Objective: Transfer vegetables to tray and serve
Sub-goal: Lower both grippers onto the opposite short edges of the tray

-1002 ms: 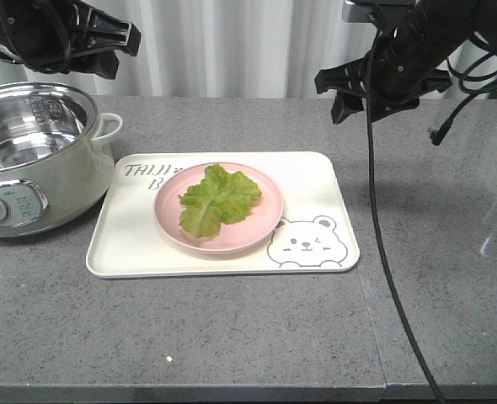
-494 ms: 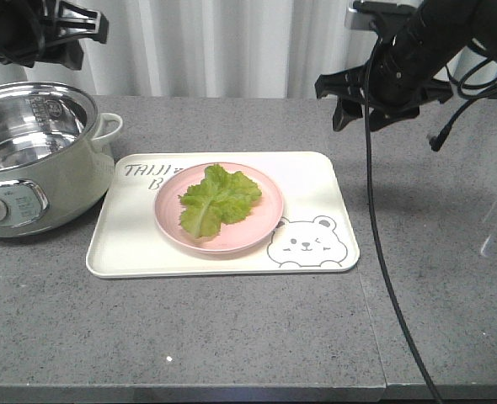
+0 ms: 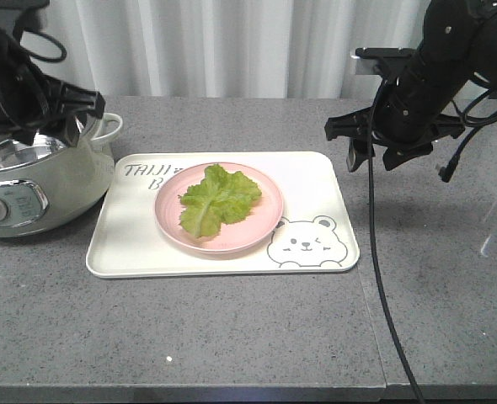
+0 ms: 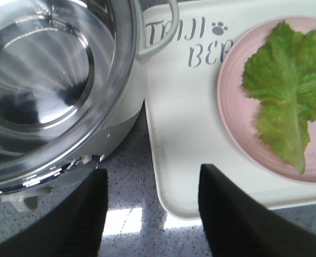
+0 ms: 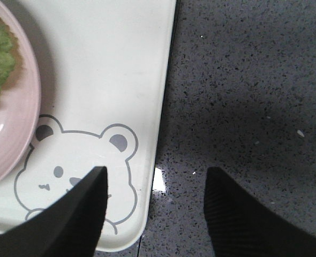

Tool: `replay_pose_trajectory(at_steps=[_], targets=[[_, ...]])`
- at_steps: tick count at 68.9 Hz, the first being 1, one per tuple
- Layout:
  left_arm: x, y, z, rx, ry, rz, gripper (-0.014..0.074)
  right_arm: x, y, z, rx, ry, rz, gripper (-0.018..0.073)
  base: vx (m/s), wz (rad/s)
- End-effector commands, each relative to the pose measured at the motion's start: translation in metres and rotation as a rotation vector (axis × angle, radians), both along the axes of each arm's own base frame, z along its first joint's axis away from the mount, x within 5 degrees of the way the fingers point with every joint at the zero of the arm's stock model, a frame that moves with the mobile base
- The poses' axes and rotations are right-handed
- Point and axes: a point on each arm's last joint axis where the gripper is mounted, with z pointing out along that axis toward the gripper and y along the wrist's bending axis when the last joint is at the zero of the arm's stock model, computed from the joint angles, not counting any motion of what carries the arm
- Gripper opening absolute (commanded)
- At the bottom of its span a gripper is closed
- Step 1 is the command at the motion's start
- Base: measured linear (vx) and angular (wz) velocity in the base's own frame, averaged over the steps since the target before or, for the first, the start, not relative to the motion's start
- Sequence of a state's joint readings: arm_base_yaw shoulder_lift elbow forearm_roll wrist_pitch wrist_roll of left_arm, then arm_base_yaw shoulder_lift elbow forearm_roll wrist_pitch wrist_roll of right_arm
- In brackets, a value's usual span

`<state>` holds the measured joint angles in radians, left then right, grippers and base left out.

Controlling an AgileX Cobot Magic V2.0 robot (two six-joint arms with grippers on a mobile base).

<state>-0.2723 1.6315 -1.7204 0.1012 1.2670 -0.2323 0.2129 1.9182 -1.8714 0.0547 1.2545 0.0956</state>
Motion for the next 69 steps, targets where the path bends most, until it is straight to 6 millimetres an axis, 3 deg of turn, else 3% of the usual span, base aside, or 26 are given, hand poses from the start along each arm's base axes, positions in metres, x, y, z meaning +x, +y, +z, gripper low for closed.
replay_pose_trajectory(at_steps=[1, 29, 48, 69], targets=[[-0.011, 0.003, 0.013, -0.011, -0.042, -0.001, 0.0364, -0.018, -0.006, 0.036, 0.009, -0.062, -0.006, 0.0400, 0.00, 0.00], [-0.012, 0.003, -0.011, 0.009, 0.038, -0.001, 0.0364, -0.014, -0.005, 0.029, 0.029, -0.039, -0.038, 0.0400, 0.00, 0.00], [-0.007, -0.001, -0.018, -0.013, 0.066, -0.006, 0.0364, -0.021, -0.010, -0.015, -0.053, 0.104, -0.022, 0.0400, 0.00, 0.00], [-0.003, -0.002, -0.024, -0.008, 0.085, -0.015, 0.0364, -0.021, -0.003, -0.022, 0.017, 0.134, -0.019, 0.0400, 0.00, 0.00]])
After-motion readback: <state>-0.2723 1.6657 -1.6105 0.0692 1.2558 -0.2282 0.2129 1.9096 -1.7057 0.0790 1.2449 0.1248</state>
